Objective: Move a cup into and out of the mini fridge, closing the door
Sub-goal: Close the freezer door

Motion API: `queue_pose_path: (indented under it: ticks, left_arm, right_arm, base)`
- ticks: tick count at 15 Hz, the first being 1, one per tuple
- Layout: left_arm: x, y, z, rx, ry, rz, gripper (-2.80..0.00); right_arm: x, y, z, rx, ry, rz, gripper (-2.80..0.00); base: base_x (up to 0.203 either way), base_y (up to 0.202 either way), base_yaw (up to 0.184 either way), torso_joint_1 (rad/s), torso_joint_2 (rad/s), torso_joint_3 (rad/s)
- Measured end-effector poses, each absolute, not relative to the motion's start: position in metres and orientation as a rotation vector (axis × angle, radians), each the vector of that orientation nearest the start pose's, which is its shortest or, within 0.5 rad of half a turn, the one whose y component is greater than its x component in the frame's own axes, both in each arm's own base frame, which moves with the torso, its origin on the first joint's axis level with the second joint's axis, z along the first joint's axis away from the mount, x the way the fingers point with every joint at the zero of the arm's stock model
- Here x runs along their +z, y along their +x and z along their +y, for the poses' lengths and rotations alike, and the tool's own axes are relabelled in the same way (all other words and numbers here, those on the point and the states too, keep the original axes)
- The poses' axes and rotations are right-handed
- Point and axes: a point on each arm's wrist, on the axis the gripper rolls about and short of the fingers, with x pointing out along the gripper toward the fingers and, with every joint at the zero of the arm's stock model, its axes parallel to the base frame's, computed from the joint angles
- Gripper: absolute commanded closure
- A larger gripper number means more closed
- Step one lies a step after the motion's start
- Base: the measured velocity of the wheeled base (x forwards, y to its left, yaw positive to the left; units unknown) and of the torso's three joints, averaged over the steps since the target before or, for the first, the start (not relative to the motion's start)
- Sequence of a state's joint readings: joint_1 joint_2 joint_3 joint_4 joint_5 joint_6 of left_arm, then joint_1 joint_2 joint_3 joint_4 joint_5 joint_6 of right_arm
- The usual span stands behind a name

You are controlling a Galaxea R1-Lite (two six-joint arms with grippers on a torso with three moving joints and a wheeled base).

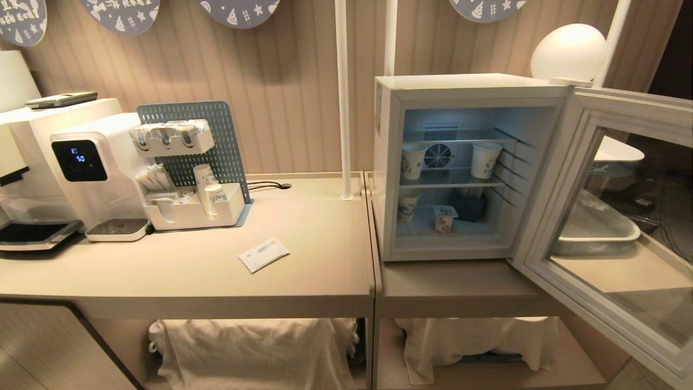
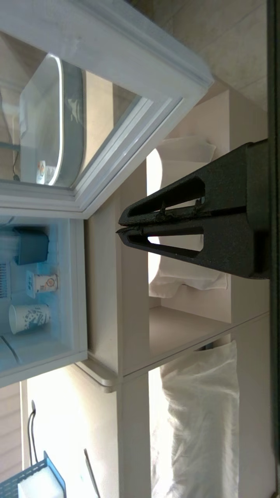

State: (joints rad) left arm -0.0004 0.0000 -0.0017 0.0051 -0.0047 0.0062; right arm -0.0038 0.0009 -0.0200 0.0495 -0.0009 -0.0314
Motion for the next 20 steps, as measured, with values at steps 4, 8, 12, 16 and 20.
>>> queue_pose_path:
  ticks: [4, 8, 12, 16, 20]
  left_arm:
    - [0.0754, -0.0229, -0.0001, -0.005, 0.007, 0.004, 0.0]
    - [0.0754, -0.0229, -0.0001, -0.005, 0.008, 0.004, 0.0]
    - [0.0754, -0.0229, -0.0001, -0.005, 0.008, 0.004, 0.0]
    - [0.0754, -0.0229, -0.0001, -0.005, 0.008, 0.004, 0.0]
    - [0.0754, -0.0229, -0.0001, -0.004, 0.008, 0.004, 0.0]
  right_arm:
    - [0.0759, -0.0243, 0.0001, -0.005, -0.031, 0.031, 0.0]
    - [0.0759, -0.0243, 0.0001, -0.004, -0.032, 0.031, 0.0]
    - [0.0758, -0.0243, 0.0001, -0.005, -0.032, 0.033, 0.0]
    - [0.0757, -0.0243, 0.0001, -0.005, -0.032, 0.034, 0.0]
    - [0.0759, -0.0243, 0.0002, -0.004, -0.031, 0.039, 0.0]
  base:
    - [0.0, -0.026, 0.002, 0.0, 0.0, 0.001]
    - [0.0, -0.194, -0.001, 0.002, 0.0, 0.003]
    - [0.0, -0.192, -0.001, 0.002, 0.0, -0.002]
    - [0.0, -0.194, -0.003, 0.002, 0.0, 0.003]
    - [0.0, -0.193, -0.001, 0.002, 0.0, 0.003]
